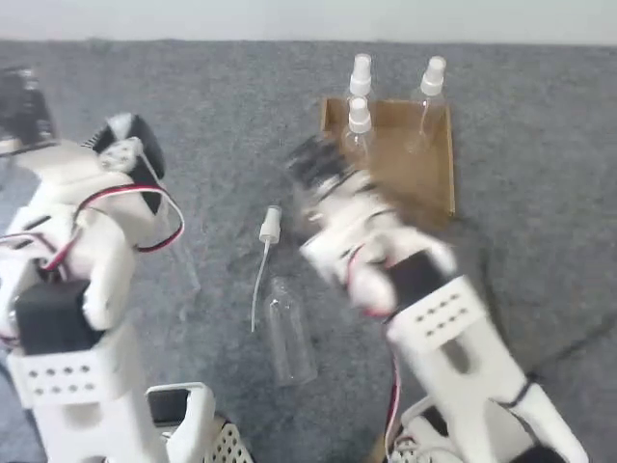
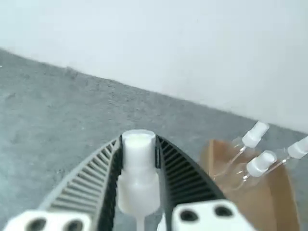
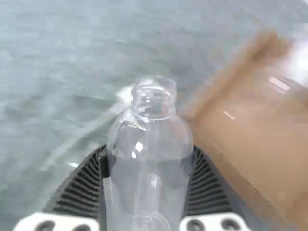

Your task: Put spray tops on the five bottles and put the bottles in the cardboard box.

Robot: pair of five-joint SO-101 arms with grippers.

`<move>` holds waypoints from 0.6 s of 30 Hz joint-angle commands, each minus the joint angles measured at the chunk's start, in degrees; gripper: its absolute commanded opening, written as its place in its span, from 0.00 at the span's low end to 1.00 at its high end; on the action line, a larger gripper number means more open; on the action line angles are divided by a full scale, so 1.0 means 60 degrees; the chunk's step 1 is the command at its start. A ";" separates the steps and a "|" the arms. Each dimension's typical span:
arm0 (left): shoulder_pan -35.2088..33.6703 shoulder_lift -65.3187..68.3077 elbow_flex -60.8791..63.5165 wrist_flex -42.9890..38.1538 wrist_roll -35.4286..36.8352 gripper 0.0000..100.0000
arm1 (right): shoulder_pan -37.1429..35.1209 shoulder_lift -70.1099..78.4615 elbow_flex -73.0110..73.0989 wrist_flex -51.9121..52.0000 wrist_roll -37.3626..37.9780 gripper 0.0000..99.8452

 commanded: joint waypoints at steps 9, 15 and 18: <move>0.0044 -0.0264 -0.0960 -0.1158 0.0264 0.01 | -0.1912 -0.0125 0.1963 -0.4007 -0.0190 0.01; 0.0322 -0.0234 0.0139 -0.2359 0.0527 0.01 | -0.2469 -0.0505 0.3678 -0.6586 -0.0190 0.01; 0.0484 -0.0293 0.1033 -0.3238 0.0527 0.01 | -0.2513 -0.1179 0.4278 -0.6923 -0.0176 0.01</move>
